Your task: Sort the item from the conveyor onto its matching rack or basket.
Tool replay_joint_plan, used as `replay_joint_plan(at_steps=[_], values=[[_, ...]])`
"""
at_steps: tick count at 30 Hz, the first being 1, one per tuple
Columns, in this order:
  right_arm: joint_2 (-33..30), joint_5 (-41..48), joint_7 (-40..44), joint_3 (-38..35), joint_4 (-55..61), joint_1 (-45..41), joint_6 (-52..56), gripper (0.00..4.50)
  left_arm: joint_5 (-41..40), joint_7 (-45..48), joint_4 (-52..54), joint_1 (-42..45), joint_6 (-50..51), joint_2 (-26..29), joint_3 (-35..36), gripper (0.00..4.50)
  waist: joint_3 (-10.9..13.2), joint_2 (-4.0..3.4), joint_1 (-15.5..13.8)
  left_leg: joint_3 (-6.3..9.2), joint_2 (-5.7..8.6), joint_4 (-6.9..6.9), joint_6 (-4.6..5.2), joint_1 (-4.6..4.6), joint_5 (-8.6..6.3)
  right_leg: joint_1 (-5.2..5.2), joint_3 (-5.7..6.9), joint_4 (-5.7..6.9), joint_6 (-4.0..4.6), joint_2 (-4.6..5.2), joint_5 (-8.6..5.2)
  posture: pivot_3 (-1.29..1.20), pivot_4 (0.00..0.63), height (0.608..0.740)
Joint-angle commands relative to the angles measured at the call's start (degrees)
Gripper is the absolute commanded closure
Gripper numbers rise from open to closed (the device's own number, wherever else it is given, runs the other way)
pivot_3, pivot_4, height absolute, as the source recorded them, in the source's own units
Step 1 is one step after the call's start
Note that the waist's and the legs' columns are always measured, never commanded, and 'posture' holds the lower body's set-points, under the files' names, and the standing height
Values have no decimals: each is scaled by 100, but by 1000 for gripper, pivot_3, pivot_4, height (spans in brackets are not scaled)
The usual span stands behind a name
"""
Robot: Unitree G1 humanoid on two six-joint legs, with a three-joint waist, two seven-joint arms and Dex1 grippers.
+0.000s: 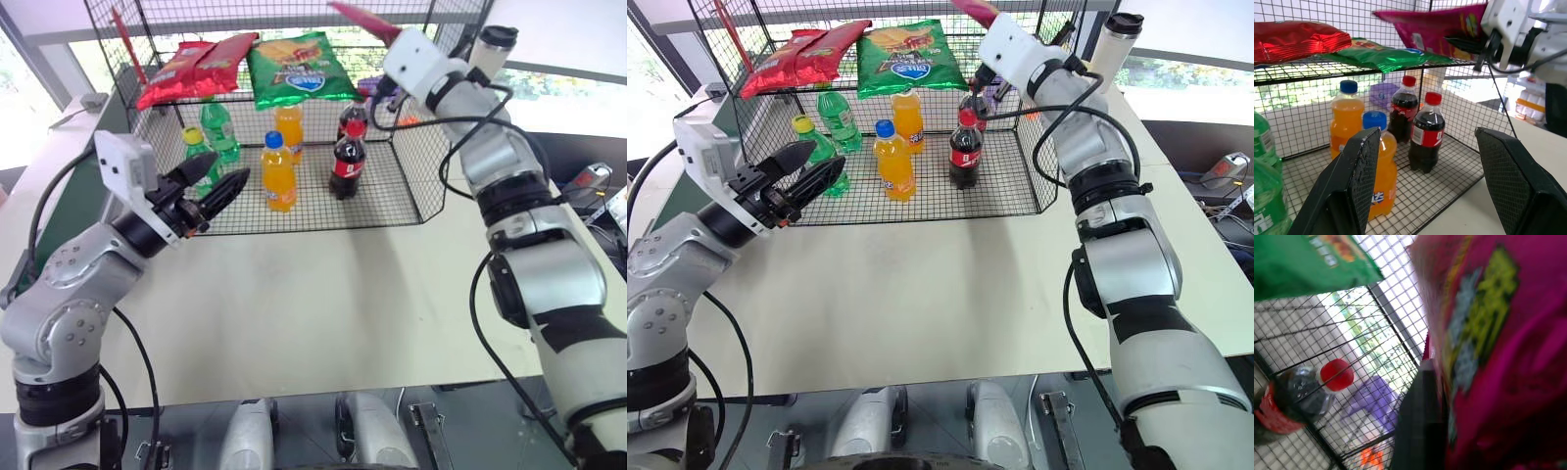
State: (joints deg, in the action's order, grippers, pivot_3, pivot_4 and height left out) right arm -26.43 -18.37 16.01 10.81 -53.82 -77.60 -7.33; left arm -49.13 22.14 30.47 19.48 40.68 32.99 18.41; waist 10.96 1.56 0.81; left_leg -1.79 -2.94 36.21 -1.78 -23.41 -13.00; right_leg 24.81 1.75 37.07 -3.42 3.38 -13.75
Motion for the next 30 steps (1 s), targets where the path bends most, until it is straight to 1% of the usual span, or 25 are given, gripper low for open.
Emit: replay_joint_plan(at_steps=[1, 2, 5, 12, 16, 22, 24, 27, 30], values=[[94, 416, 474, -267, 93, -285, 137, 1681, 61, 16, 125, -26, -177, -32, -35, 1288, 0, 0, 6, 1, 0, -1, 0, 1, 0, 0, 1, 1, 0, -1, 0, 0, 150, 740], [122, 619, 842, -342, 163, -302, 235, 1274, 72, 26, 109, -44, -196, -32, -31, 1288, 0, 0, 10, 1, -1, -1, 0, 1, 0, 0, 0, 2, 0, -2, 0, 0, 150, 740], [190, 1248, 1793, -621, 347, -326, 735, 1274, 125, 52, 81, -94, -252, -52, -47, 1288, 0, 0, 9, 1, -2, -2, 0, 1, 0, 0, 0, 2, 0, -3, 0, 0, 150, 740], [107, 1936, 2804, -971, 683, -308, 1499, 1274, 343, -91, 114, -90, -314, -228, -282, 1288, 0, -1, -3, 1, -2, -1, 0, 0, 0, 0, 2, 1, -1, -3, 0, 0, 150, 740], [-22, 2320, 3262, -1135, 1270, -107, 2084, 1274, 356, -151, 149, -122, -280, -242, -299, 1288, 1, -1, -6, 1, -1, -2, 0, 0, 0, 0, 2, 1, -1, -3, 0, 0, 150, 740], [-390, 3032, 3863, -1387, 2987, 738, 2827, 1274, 319, -167, 168, -171, -225, -202, -241, 1288, 1, -1, -24, 3, -1, -1, 0, -1, 0, -1, 5, -1, -1, -2, 0, 0, 150, 740], [-502, 3465, 4038, -1606, 3791, 1167, 3039, 1274, 344, -218, 172, -156, -201, -165, -208, 1288, 1, -1, -22, 2, -1, -1, 0, -1, 0, -1, 5, 0, -1, -2, 0, 0, 150, 740], [-587, 4001, 3978, -1938, 4757, 1712, 3441, 1274, 311, -231, 120, -146, -151, -72, -111, 1288, 1, -1, -19, 3, -1, -2, 0, 0, 0, -1, 5, 1, -1, -3, 0, 0, 150, 740], [-685, 4629, 3713, -2381, 5594, 2232, 4137, 1274, 186, -244, 103, -155, -168, -36, 69, 1288, 1, -1, -17, 5, -2, -2, 0, 1, -1, -1, 6, 1, -1, -4, 0, 0, 150, 740]])
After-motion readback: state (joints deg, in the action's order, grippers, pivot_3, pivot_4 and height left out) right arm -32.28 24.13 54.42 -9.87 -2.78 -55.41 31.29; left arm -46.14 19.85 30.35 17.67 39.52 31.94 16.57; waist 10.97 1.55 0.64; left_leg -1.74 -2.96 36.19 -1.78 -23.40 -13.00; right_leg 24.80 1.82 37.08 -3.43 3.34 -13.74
